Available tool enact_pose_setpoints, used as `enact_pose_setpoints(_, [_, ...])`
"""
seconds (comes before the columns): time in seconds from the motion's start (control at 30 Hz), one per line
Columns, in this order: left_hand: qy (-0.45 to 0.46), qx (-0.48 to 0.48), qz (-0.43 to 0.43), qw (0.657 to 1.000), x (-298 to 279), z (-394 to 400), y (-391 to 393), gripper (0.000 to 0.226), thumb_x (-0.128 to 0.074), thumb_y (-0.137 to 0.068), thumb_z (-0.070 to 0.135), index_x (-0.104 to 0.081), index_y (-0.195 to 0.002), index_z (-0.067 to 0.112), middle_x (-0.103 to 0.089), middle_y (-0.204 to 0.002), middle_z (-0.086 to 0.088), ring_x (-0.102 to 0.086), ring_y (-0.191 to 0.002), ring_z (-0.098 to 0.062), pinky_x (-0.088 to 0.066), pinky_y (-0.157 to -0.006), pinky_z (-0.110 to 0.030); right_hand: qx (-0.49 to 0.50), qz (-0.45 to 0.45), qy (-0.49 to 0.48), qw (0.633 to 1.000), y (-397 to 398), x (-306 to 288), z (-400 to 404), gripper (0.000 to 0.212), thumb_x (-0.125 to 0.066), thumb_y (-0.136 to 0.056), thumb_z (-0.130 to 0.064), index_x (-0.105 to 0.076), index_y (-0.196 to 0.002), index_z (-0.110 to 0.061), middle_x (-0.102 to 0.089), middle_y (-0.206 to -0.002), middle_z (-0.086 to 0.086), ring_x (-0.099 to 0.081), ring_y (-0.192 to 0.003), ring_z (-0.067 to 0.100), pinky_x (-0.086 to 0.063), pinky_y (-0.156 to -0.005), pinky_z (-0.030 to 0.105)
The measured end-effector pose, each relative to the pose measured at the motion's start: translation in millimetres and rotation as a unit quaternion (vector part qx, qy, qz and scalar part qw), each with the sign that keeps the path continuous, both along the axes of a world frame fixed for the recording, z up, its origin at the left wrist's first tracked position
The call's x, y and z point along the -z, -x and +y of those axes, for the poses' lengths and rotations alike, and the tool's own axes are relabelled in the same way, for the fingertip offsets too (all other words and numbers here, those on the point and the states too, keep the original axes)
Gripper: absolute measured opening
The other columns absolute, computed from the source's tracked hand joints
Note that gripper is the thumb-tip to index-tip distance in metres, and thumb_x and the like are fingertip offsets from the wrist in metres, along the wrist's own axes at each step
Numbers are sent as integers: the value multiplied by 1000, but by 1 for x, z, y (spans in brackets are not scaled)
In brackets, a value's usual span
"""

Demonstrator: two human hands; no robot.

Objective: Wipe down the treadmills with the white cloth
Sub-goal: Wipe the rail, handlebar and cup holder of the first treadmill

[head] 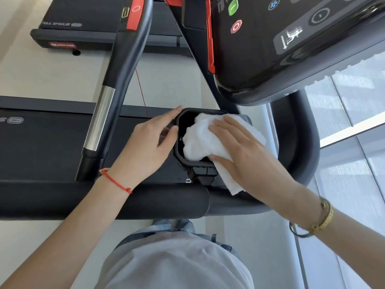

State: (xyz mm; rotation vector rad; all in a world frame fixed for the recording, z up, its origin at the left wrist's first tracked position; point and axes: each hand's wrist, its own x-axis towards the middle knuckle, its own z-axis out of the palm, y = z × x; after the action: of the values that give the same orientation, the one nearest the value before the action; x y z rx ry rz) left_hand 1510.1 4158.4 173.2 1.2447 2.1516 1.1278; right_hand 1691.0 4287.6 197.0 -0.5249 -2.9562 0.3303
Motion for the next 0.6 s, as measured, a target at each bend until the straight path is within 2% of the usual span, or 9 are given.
enact_pose_setpoints(0.1, [1,-4,-1,1000,-1,0,0,46,-52,-101,15,-50,-146,26,-56,-94,25,-55,-75,18,-35,-72,4,-82,-55,-34,995,26,-1,14,43,-69,-86,-25,-61,-120,-1,-65,-121,14,-56,-121,33,-28,-105,30])
enact_pose_setpoints(0.2, [2,-2,0,1000,-2,0,0,46,-52,-101,15,-49,-146,27,-55,-88,23,-54,-70,17,-35,-70,4,-123,-144,-7,982,51,-1,20,23,-60,-88,-31,-64,-106,-17,-69,-103,-1,-63,-101,23,-44,-91,35])
enact_pose_setpoints(0.27, [3,-2,-1,1000,-1,0,0,46,-51,-102,17,-48,-147,28,-55,-86,23,-54,-71,17,-35,-70,4,-149,-167,-57,973,61,-1,24,19,-54,-88,-40,-60,-98,-25,-67,-92,-8,-64,-88,18,-48,-79,36])
enact_pose_setpoints(0.33, [9,-4,-7,1000,1,0,2,47,-50,-102,20,-46,-148,30,-56,-89,23,-55,-77,16,-36,-73,3,-180,-198,-93,959,70,0,27,20,-50,-90,-45,-52,-93,-25,-66,-91,-9,-63,-86,17,-43,-70,29])
enact_pose_setpoints(0.37, [11,-4,-10,1000,2,0,2,48,-50,-102,21,-45,-148,31,-57,-91,24,-56,-80,15,-38,-75,3,-196,-218,-106,950,74,0,28,18,-49,-92,-45,-48,-92,-28,-65,-91,-8,-62,-86,17,-33,-62,24])
enact_pose_setpoints(0.43, [13,-2,-10,1000,4,-1,3,48,-49,-102,23,-44,-149,32,-57,-94,24,-58,-87,10,-41,-78,0,-219,-255,-133,932,81,-1,27,18,-45,-94,-48,-50,-97,-31,-65,-93,-5,-59,-84,16,-13,-51,25])
enact_pose_setpoints(0.5, [12,2,-5,1000,5,-1,4,49,-49,-102,24,-43,-149,31,-59,-96,21,-59,-91,2,-46,-81,-6,-230,-279,-164,917,84,-1,25,27,-42,-96,-49,-53,-109,-28,-65,-95,-4,-56,-82,18,-10,-51,28])
enact_pose_setpoints(0.6, [12,4,-6,1000,6,-1,4,49,-49,-102,25,-42,-150,32,-62,-97,15,-60,-90,-5,-49,-84,-18,-225,-314,-181,905,83,2,24,35,-40,-97,-45,-50,-122,-21,-64,-94,-3,-62,-87,23,-21,-67,30])
